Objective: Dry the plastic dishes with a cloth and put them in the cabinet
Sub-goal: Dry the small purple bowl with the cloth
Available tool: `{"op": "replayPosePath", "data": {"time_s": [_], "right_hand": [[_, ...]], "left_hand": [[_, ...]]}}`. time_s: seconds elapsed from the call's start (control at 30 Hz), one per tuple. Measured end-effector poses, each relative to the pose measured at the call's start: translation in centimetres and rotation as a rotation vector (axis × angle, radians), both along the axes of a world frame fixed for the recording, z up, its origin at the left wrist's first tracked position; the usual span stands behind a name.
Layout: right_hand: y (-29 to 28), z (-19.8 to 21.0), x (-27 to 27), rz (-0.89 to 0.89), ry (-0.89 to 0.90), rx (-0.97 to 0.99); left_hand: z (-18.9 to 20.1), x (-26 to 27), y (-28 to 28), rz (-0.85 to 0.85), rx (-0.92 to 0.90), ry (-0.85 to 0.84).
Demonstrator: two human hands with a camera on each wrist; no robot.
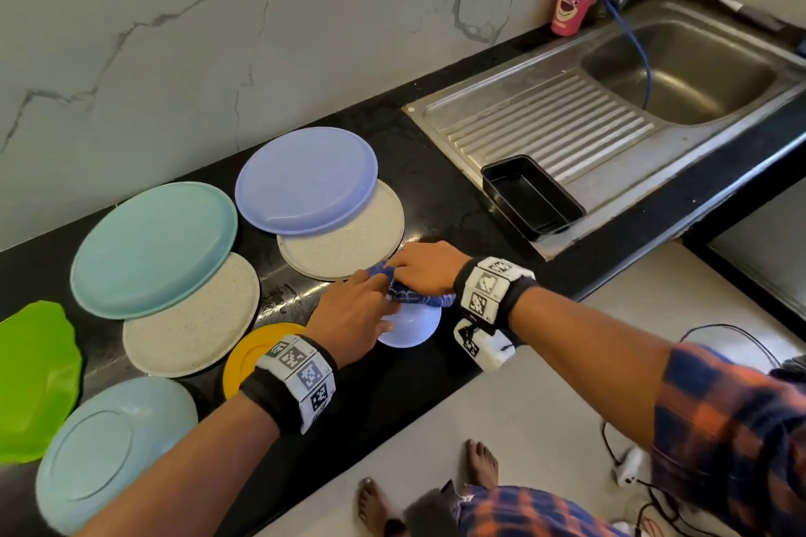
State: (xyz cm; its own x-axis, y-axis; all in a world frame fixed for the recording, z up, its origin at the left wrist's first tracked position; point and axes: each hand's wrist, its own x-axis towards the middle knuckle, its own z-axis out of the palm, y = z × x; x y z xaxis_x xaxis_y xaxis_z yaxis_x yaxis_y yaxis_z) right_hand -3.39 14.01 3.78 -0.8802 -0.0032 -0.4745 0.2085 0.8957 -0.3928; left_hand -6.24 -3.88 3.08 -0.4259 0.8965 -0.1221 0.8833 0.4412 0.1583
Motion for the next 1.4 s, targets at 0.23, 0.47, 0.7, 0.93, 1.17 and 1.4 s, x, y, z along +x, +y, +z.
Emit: {"op": "replayPosePath", "data": {"time_s": [0.23,0.47,0.7,0.93,1.17,1.4], "right_hand": [[-2.8,-1.9,7.6,-0.466,0.124,-0.077],[-3.3,-2.2,10.2,-0.522,0.187,-0.169],[-0.4,-1.0,7.2,-0.508,0.176,-0.183],[3.4,-1.9,2.1,-0.397,0.145,-0.362],[2.4,-1.0,5.6,-0.429,0.124,-0.276],[-3.5,-3.4,12.0,-0.455,0.204,-0.137]], "left_hand": [[-0.2,-0.4,0.1,0.017,-0.055,-0.016],[-1.0,-0.8,-0.2,0.008,-0.015,-0.168],[-1.4,1.2,-0.8,0.135,0.009,-0.178],[-1.7,5.3,-1.1,0.267,-0.059,-0.053],[-1.5,3.8,-1.7,0.249,-0.077,-0.121],[-0.3,2.3,-2.4,0.199,-0.143,-0.235]]}}
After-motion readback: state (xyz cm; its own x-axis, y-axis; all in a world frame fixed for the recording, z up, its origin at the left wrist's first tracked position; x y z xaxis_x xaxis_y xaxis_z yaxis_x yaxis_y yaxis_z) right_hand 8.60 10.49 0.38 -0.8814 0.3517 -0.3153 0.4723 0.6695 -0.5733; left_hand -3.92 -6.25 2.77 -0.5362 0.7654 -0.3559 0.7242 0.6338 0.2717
